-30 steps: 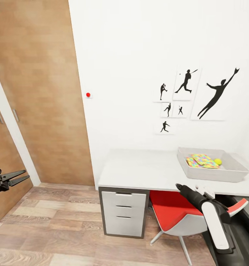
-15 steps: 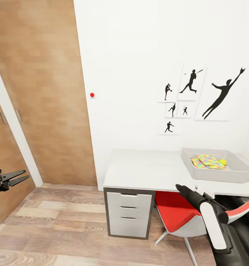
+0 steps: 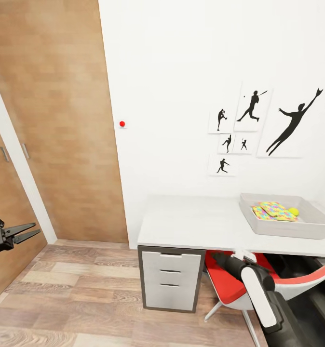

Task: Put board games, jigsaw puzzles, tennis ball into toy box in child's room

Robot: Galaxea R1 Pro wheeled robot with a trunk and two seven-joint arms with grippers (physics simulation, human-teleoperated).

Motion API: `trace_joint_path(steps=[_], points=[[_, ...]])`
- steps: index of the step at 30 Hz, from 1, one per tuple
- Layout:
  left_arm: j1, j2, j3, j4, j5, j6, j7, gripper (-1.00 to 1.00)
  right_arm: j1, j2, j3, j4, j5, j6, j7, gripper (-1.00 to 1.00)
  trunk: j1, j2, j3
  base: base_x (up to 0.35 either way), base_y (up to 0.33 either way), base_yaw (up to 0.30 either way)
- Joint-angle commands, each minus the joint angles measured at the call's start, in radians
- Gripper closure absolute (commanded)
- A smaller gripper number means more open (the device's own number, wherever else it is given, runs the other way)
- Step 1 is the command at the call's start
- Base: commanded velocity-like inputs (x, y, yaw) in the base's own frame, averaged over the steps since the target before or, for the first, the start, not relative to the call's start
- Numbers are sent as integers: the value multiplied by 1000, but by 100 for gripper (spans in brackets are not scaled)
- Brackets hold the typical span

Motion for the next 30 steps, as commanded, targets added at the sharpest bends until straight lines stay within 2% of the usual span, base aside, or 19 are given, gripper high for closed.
trace_joint_path(steps=[1,5,7,10,12,13,14,16,21,23,27,30], points=[[-1,0,0,0,-1,11,-4,-100,-3,0,24,4,-12,25,-8,-100,0,-2,-2,0,0,0],[-1,0,0,0,-1,11,-4,-100,-5,7,70,11,-16,89,-7,-100,0,-2,-2,0,0,0],[-1,0,0,0,-2,10,-4,-100,-2,19,105,12,-17,115,-5,-100,0,-2,-2,0,0,0],[-1,0,-1,0,-2,10,-4,-100,4,27,141,23,-18,126,-4,-100,0,-2,-2,0,0,0],[-1,0,-1,0,-2,10,-4,-100,7,30,166,69,-18,124,-4,-100,0,-2,-2,0,0,0],[-1,0,-1,-1,-2,10,-4,-100,8,32,190,160,-15,119,-3,-100,0,-2,-2,0,0,0],[-1,0,-1,-1,-2,10,-4,-100,8,33,196,193,-14,116,-3,-100,0,-2,-2,0,0,0],[-1,0,-1,-1,-2,10,-4,-100,9,40,217,355,-9,79,-2,-100,0,-2,-2,0,0,0],[-1,0,-2,-1,-2,11,-4,-100,9,46,229,519,-3,-1,-1,-100,0,-2,-2,0,0,0],[-1,0,-4,-1,-2,11,-4,-100,9,47,232,602,-1,-55,-1,-100,0,-2,-2,0,0,0],[-1,-2,-9,0,-10,11,-4,-100,9,46,234,701,6,-140,-1,-100,0,-2,-2,0,0,0],[0,-22,-19,-1,-27,12,72,-100,9,44,233,797,45,-239,-1,-100,0,-2,-2,0,0,0]])
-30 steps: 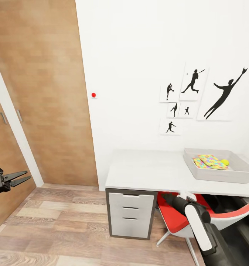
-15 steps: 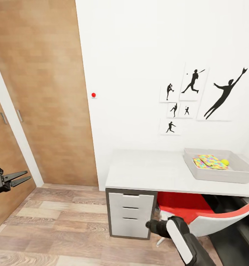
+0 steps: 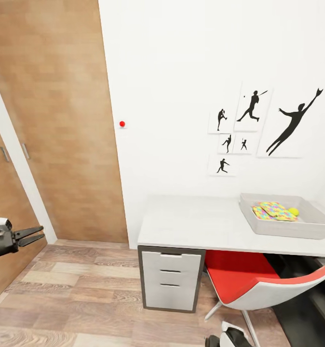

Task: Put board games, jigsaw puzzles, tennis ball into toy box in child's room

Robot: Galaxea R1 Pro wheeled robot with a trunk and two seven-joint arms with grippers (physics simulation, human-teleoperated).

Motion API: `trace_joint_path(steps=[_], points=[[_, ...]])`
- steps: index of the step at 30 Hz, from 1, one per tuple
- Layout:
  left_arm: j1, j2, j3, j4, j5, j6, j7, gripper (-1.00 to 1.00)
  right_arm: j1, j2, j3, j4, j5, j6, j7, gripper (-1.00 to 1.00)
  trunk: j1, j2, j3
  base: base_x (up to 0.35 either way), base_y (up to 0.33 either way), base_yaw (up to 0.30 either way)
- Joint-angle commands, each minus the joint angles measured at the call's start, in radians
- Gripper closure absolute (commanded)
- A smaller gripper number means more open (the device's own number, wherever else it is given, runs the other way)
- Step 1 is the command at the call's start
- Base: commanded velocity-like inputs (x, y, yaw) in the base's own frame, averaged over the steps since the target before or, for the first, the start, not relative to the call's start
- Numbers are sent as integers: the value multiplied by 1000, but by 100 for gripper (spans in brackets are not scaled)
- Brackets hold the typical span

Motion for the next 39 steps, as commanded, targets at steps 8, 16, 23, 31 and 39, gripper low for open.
trace_joint_path(steps=[8,16,23,31,39], points=[[3,-186,-16,44,-112,-81,480,-100,-1,-8,6,177,106,-187,-10,-100,0,-2,-2,0,0,0],[15,-304,-17,414,-299,-344,935,-100,-3,-17,5,233,117,-279,-10,-100,0,-2,-2,0,0,0],[36,-338,-16,535,-318,-427,1135,-100,-4,-16,6,300,119,-351,-9,-100,-26,47,20,0,0,0],[43,-413,-27,549,-322,-440,1268,-100,-4,-16,19,308,119,-365,-10,-100,-57,103,45,0,0,0],[164,-466,-30,555,-322,-555,1309,-100,-4,-11,81,310,113,-388,-10,-100,-88,159,70,0,0,0]])
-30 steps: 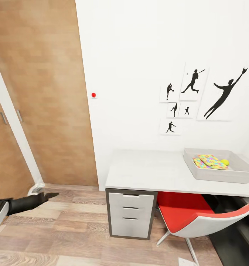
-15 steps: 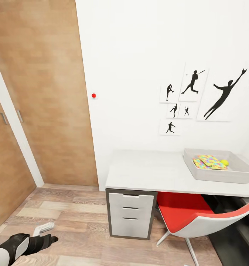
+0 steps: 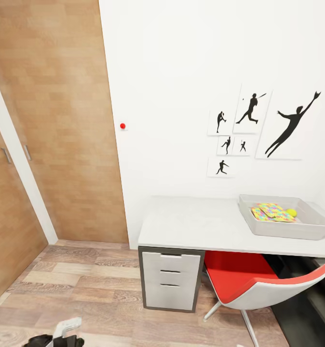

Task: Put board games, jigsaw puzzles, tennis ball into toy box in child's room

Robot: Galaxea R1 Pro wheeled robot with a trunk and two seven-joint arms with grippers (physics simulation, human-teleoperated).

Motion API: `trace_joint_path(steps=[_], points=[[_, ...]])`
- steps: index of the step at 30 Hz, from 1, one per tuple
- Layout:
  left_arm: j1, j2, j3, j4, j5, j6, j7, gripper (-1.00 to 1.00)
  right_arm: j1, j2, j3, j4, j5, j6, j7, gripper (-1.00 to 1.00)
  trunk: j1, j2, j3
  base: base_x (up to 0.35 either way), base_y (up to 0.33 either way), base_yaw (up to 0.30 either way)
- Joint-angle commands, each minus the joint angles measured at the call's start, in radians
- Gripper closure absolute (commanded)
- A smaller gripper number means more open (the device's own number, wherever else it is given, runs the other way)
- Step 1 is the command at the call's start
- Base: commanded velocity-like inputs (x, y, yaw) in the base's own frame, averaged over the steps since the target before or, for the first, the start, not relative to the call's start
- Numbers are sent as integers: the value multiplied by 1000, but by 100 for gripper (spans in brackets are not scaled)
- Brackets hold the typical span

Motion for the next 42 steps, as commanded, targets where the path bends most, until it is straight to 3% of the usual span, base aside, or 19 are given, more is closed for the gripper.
trace_joint_path(steps=[1,6,11,21,25,38,42], points=[[8,-3,9,-2,-7,0,-3,-100,-1,0,9,-1,-4,4,-8,-100,-3,5,1,0,0,0],[40,-9,9,-2,-7,-35,50,-100,-1,5,11,7,-7,-4,-8,-100,-22,40,17,0,0,0],[85,-20,8,0,-10,-76,125,-100,-1,9,13,37,-8,-9,-8,-100,-22,40,17,0,0,0],[207,-25,8,0,-113,-173,157,-100,5,10,12,194,-14,-116,-8,-100,-22,40,17,0,0,0],[249,-25,9,4,-124,-219,157,-100,61,2,11,215,-16,-138,-8,-100,-22,40,17,0,0,0],[327,-26,8,27,-129,-231,157,-100,243,-4,10,220,-11,-199,-8,-100,-22,40,17,0,0,0],[353,-44,9,29,-128,-233,158,-100,278,-7,9,220,-8,-201,-8,-100,-22,40,17,0,0,0]])
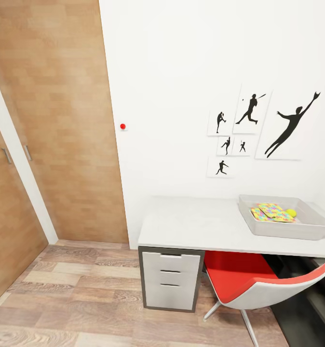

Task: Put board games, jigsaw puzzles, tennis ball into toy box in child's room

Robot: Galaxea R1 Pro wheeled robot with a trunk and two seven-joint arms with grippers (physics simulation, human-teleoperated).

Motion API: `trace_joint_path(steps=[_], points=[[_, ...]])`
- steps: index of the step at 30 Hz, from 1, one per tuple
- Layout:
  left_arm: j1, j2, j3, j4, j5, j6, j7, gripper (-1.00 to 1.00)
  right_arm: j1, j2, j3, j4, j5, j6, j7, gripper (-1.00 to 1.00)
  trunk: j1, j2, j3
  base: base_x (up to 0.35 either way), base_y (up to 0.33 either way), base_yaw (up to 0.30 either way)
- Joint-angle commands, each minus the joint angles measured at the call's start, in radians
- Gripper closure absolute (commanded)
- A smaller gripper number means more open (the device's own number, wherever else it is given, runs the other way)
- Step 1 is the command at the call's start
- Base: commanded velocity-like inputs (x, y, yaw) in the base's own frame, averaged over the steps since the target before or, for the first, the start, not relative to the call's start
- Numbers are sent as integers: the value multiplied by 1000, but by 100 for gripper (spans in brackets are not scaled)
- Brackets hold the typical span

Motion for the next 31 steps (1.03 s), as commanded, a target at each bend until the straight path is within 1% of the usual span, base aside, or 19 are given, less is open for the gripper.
trace_joint_path(steps=[1,7,10,11,16,20,24,28,31], points=[[1,-3,9,1,-10,-3,-2,-100,2,0,9,0,-10,-4,-2,-100,1,-2,-2,0,0,0],[9,-20,15,-1,-5,-16,-1,-100,10,0,6,-5,-7,-5,-2,-100,1,-2,-2,0,0,0],[9,-42,16,-1,-6,-19,-1,-100,10,7,6,-6,-7,-5,-2,-100,1,-2,-2,0,0,0],[9,-55,16,-1,-7,-19,-1,-100,10,10,6,-6,-9,-5,-2,-100,1,-2,-2,0,0,0],[9,-87,15,-1,-8,-20,-1,-100,10,15,5,-5,-16,-5,-2,-100,1,-2,-2,0,0,0],[10,-95,15,0,-7,-20,-2,-100,11,9,6,-5,-13,-5,-2,-100,1,-2,-2,0,0,0],[10,-97,15,0,-8,-20,-1,-100,11,2,5,-6,-10,-5,-2,-100,1,-2,-2,0,0,0],[10,-97,14,0,-8,-20,-2,-100,11,0,7,-5,-10,-5,-2,-100,1,-2,-2,0,0,0],[10,-98,13,0,-9,-20,-2,-100,11,4,8,-4,-12,-5,-1,-100,1,-2,-2,0,0,0]])
